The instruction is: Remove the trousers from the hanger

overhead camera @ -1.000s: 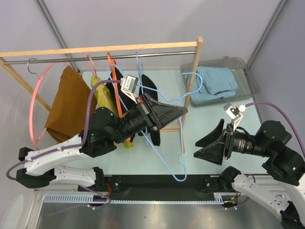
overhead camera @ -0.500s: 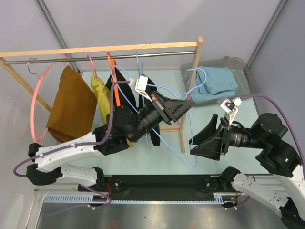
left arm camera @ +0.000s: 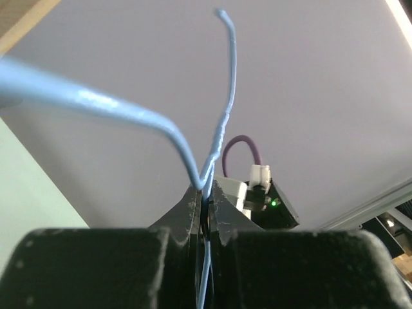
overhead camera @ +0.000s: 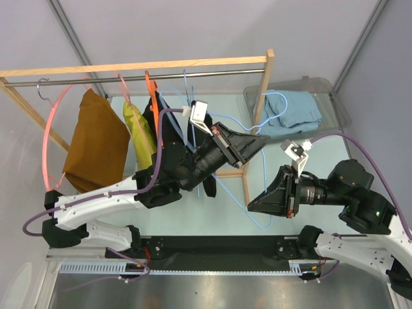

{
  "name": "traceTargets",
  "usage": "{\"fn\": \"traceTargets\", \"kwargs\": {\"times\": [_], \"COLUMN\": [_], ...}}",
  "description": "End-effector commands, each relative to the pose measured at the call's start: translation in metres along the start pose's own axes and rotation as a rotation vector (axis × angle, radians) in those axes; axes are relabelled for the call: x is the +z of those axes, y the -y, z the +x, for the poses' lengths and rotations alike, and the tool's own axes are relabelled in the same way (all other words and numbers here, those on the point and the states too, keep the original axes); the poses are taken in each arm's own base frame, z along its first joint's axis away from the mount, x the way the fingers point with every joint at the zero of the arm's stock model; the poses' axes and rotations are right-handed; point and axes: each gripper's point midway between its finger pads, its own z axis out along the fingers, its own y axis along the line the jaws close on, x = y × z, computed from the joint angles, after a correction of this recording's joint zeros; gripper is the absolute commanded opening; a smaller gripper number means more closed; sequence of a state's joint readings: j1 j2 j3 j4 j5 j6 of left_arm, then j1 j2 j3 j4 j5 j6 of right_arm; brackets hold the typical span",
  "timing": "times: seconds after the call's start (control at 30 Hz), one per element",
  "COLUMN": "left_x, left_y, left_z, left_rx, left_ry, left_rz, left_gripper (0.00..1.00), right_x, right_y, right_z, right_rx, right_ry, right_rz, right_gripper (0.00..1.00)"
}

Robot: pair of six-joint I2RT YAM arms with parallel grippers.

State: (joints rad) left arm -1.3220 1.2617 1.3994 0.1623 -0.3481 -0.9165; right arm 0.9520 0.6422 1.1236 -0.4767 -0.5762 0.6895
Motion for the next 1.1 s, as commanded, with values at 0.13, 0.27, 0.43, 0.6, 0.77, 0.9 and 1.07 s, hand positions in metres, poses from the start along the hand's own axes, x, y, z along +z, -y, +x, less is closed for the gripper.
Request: {"fn": "traceTargets", "kwargs": {"times": [0.13, 0.27, 0.43, 0.6, 0.77, 0.9, 1.07], "left_x": [-0.012, -0.028, -0.062, -0.1, -0.125, -0.141, -0.157], "left_y": [0.049, 0.054, 0.067, 0.076, 0.073, 0.053, 0.001], "left_z": [-0.009, 0.005, 0.022, 0.013, 0.006, -0.012, -0.046], "left_rx": [-0.036, 0.003, 0.046, 0.093, 0.139, 0.202, 0.263], "left_ry": [-0.026, -0.112, -0.253, -0.295, -0.311, -0.281, -0.153], "left_rz": [0.179, 0.247, 0.361, 0.423, 0.433, 0.317, 0.054], "left_gripper": [0.34, 0.54, 0.62, 0.69, 0.71, 0.67, 0.67], "right_x": [-0.006, -0.025, -0.048, -0.075, -0.088, -0.089, -0.081], "right_y": [-0.01, -0.009, -0.002, -0.001, 0.016, 0.03, 0.055], "right_z": [-0.008, -0.008, 0.003, 0.005, 0.012, 0.011, -0.002], "right_rx": [-0.048, -0.082, -0.112, -0.143, -0.136, -0.128, -0.133], "right_ry": [0.087, 0.104, 0.06, 0.053, 0.021, 0.026, 0.058], "right_rz": [0.042, 0.079, 0.153, 0.215, 0.322, 0.401, 0.523], "right_gripper": [0.0, 0.0, 0.0, 0.0, 0.0, 0.0, 0.0]}}
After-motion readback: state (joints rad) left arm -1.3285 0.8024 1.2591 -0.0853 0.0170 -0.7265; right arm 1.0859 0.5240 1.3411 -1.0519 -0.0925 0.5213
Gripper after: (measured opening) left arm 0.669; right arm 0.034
